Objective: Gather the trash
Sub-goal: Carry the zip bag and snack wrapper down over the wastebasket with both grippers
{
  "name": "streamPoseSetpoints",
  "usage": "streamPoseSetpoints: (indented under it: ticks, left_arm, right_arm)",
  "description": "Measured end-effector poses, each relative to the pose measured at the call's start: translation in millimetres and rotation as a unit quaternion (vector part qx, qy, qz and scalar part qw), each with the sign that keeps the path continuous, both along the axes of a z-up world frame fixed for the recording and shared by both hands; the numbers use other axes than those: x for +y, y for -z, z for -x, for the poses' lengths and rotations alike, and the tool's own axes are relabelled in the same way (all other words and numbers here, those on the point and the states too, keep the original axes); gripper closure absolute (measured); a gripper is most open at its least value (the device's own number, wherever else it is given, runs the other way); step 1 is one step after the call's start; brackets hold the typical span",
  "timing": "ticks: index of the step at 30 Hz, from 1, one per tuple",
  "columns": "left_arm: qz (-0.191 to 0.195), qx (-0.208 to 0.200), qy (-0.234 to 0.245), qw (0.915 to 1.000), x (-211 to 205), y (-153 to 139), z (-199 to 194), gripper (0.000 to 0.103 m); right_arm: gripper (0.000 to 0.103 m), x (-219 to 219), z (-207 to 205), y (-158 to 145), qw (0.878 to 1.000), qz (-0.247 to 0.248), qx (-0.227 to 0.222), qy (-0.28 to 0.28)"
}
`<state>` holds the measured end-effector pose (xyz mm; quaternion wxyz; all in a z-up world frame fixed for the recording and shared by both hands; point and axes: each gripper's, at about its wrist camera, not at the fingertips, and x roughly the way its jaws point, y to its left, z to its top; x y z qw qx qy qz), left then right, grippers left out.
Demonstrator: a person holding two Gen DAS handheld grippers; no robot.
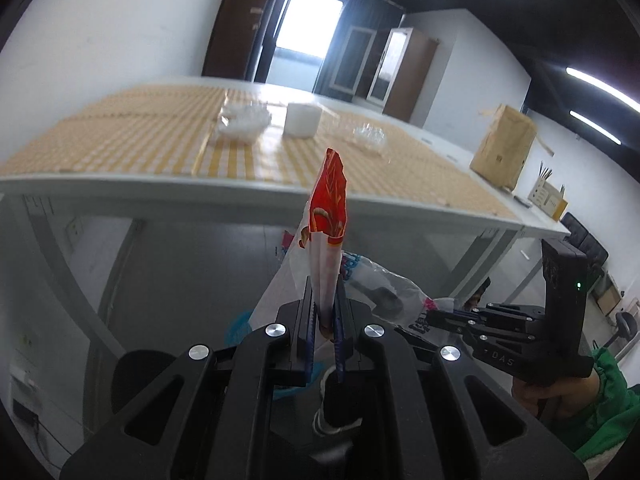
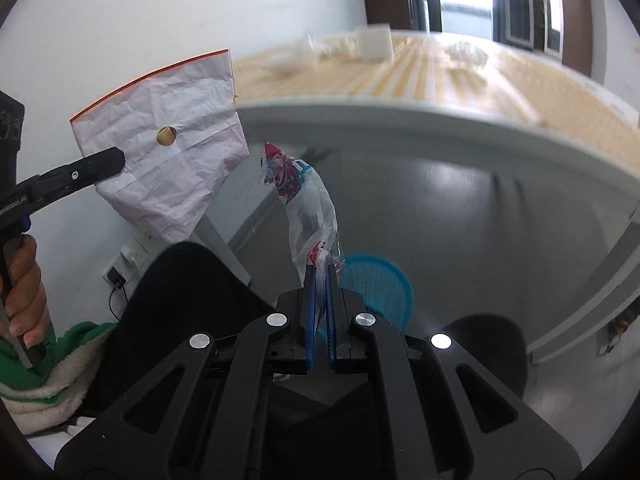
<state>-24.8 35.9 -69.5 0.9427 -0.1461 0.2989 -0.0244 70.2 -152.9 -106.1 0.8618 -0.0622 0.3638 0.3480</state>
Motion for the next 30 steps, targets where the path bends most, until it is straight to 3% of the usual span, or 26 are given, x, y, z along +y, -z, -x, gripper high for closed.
streamPoseSetpoints:
  ticks: [9, 18, 30]
  left_arm:
    - [0.022, 0.081, 0.024, 0.9962, -8.5, 66.0, -34.1, 0.096]
    - [0.043, 0.144, 0.010, 0.9887, 5.9, 120.8, -69.3, 0.096]
    - [0.084, 0.221, -0.009, 0.9715, 20.7, 175.4, -116.5, 0.096]
  right_arm:
    - [0.099, 7.0, -32.3, 66.9, 0.997, 0.030, 0.071, 0.019]
    - [0.099, 18.3, -67.5, 118.4, 0.988, 0.025, 0.149, 0.026]
    - [0.099, 40.1, -94.9, 165.3, 0.979, 0.057, 0.192, 0.045]
